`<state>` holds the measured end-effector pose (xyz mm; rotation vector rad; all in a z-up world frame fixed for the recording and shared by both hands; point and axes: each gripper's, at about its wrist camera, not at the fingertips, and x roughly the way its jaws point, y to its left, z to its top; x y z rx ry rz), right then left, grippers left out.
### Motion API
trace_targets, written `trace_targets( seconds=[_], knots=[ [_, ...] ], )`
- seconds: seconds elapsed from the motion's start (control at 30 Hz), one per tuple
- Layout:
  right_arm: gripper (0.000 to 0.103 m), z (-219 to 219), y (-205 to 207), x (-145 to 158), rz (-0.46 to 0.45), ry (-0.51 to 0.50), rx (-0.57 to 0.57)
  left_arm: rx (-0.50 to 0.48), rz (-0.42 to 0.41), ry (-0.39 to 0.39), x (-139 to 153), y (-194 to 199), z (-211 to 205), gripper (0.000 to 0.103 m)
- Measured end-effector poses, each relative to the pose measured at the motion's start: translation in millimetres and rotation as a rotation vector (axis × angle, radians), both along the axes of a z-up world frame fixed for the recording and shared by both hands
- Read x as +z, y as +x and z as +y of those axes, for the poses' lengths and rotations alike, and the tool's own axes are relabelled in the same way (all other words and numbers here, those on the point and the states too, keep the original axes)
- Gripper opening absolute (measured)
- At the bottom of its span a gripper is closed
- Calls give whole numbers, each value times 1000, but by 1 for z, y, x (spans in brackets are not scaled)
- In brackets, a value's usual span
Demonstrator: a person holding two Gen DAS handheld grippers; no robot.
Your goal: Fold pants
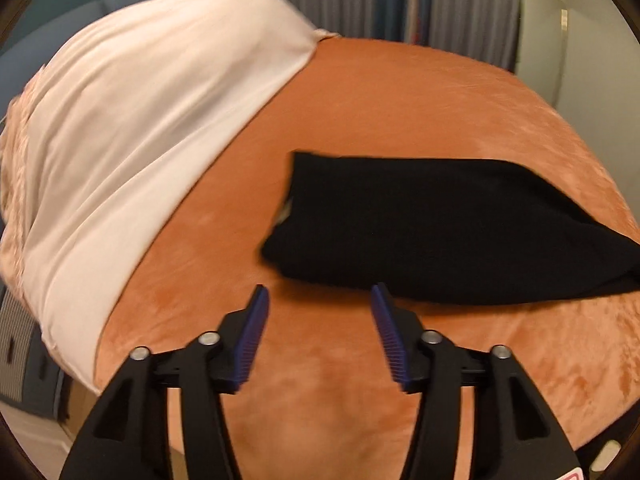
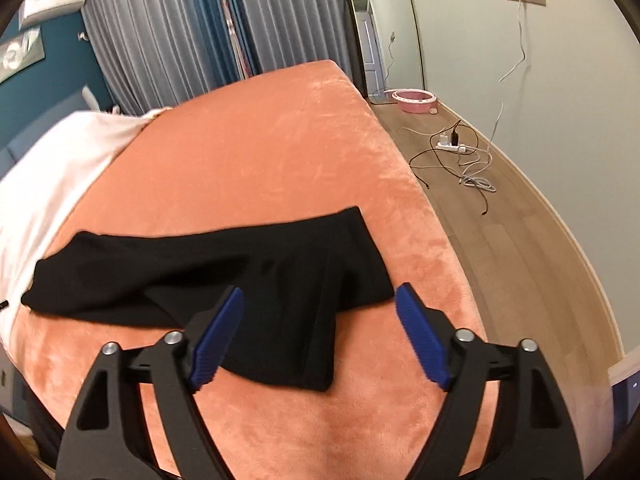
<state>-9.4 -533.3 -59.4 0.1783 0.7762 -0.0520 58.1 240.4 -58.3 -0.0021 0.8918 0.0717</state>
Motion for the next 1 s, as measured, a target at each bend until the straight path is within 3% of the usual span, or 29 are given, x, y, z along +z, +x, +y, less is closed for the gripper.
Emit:
trace_targets(
  seconds=[0.07,0.13,0.17,0.2,0.23,0.27,0.33,0.37,0.4,0.43,0.47,0.5,0.57,0.67,0.73,0.8,0.83,0.93,1.0],
  knots=[
    [85,9,22,-13,67,-24,43,-67,-17,-24,1,8,-41,57],
    [82,16,39,-26,105,-53,71,-115,-8,-38,-4,14,-78,61],
    [58,21,52,-36,136,-74,95,-131,-4,-38,-4,14,-90,64],
    [44,24,69,-47,189,-88,115,-146,-1,-35,-8,16,-106,64],
    [19,27,84,-53,234,-122,120,-169,5,-36,-13,19,-124,64],
    [11,30,91,-53,238,-151,136,-177,9,-35,-16,18,-135,64],
    [10,43,95,-13,89,-268,168,-188,28,-38,-23,15,-154,64],
    [10,46,89,15,-23,-283,177,-187,37,-28,-27,15,-162,64],
    [10,51,67,56,-221,-299,215,-182,43,-15,-31,14,-165,64],
    [12,55,49,74,-334,-346,237,-182,50,-8,-35,14,-168,64],
    [16,61,28,82,-422,-468,240,-179,60,-6,-38,13,-171,64],
    [22,59,14,72,-425,-588,208,-174,67,-5,-40,13,-172,64],
    [52,33,2,37,-316,-630,141,-161,70,-6,-44,4,-166,64],
    [54,-22,-23,-37,-61,-623,-14,-138,87,-37,-53,2,-162,64],
    [54,-37,-37,-50,-10,-505,-58,-131,96,-41,-56,1,-161,64],
    [54,-39,-38,-43,-34,-367,-56,-124,94,-31,-56,5,-165,64],
    [54,-36,-28,-35,-43,-269,-39,-121,90,-36,-55,7,-169,64],
    [58,-25,17,-28,-10,-112,-7,-111,74,-73,-50,10,-178,64],
    [58,-24,51,-35,29,-41,-6,-112,60,-87,-46,7,-181,73]
  ],
)
